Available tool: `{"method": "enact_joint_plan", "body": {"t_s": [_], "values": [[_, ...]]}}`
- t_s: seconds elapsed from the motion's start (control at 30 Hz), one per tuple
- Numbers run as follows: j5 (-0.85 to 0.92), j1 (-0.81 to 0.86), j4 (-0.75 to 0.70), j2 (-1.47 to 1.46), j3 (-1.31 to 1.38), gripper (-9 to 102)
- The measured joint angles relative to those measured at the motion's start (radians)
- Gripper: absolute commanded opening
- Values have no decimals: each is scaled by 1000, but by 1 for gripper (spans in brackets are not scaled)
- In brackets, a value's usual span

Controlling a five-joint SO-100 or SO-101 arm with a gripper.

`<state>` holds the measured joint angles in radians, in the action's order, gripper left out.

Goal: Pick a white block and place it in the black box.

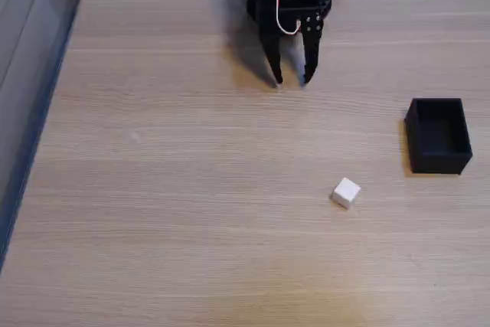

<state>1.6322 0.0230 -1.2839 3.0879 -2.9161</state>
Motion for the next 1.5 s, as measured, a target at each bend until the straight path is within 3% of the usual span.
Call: {"method": "enact_joint_plan", "body": {"t_s": [0.27, 0.77, 1.5], "values": [[-95, -84, 87, -330, 212, 29], [-126, -129, 445, -859, 445, 29], [-163, -178, 578, -1408, 865, 29]]}}
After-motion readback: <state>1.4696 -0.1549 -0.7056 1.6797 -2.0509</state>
